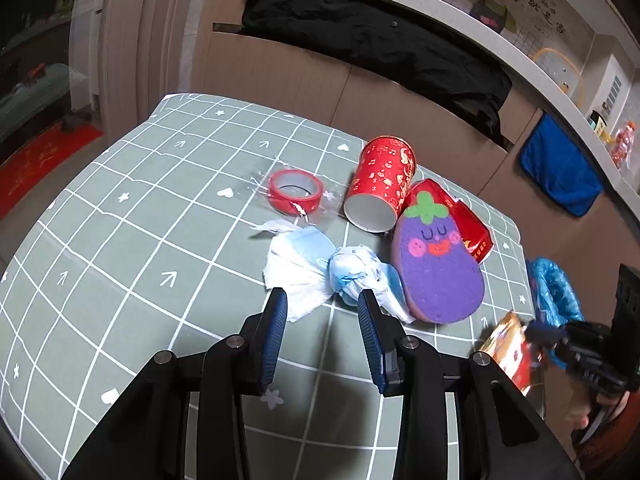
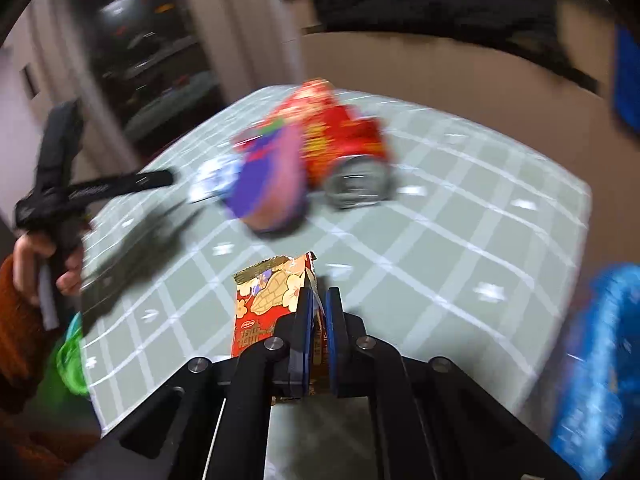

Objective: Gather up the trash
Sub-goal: 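Grasp the red snack wrapper with the right tool while the left tool grasps the blue-white tissue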

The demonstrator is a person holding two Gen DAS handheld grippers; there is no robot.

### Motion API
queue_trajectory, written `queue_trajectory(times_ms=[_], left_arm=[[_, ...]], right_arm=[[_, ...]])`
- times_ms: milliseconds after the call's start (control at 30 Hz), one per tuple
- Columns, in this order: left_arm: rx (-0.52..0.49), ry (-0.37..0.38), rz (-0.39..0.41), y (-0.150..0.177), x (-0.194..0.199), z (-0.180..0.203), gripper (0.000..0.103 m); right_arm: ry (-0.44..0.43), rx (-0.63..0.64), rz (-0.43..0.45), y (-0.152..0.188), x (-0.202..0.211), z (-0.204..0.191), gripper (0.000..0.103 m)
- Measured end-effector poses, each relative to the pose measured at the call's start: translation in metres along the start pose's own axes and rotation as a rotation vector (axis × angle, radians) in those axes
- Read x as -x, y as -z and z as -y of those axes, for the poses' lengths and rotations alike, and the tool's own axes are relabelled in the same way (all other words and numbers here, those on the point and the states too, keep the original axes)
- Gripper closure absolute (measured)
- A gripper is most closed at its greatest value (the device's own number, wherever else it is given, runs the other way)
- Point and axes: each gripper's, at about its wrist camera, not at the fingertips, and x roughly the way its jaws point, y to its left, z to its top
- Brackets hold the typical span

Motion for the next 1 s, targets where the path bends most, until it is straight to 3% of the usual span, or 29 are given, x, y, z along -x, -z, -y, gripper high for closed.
queue_trajectory(times_ms=[67,167,333,533,667,800,900,1000], left_arm=[[-0.001,0.004,0.004,-0.003,0.000,0.002,0.065],[-0.023,0.025,0.023,-0.014,-0.002,0.015,0.065],[-0.034,0.090,0.020,-0.030,-0.012,0.032,0.065],[-0.017,0.003,0.015,-0.024,-0.018,0.019,0.065],[-0.001,-0.008,0.017,-0.016,-0.014,0.008,0.065],[-0.012,-0.027,0.063,-0.011,-0.006,0.002,0.060],[0.012,-0.022,0.076,-0.010,-0.005,-0.005,0.059],[0.006,-0.005,0.049,-0.008,-0.007,-0.003,0.059]], right_arm=[[0.053,-0.053,0.023,0.003,0.010,0.019,0.097],[0.067,-0.102,0.052,0.008,0.019,0.037,0.097],[0.034,-0.134,0.070,0.016,0.021,0.035,0.090],[-0.001,-0.111,0.033,0.023,0.010,0.026,0.075],[-0.003,-0.096,-0.035,0.026,-0.010,0.020,0.074],[0.043,-0.001,-0.031,0.024,-0.017,0.005,0.070],[0.007,-0.009,-0.028,0.024,-0.019,0.005,0.054],[-0.011,-0.006,-0.035,0.024,-0.019,0.004,0.054]])
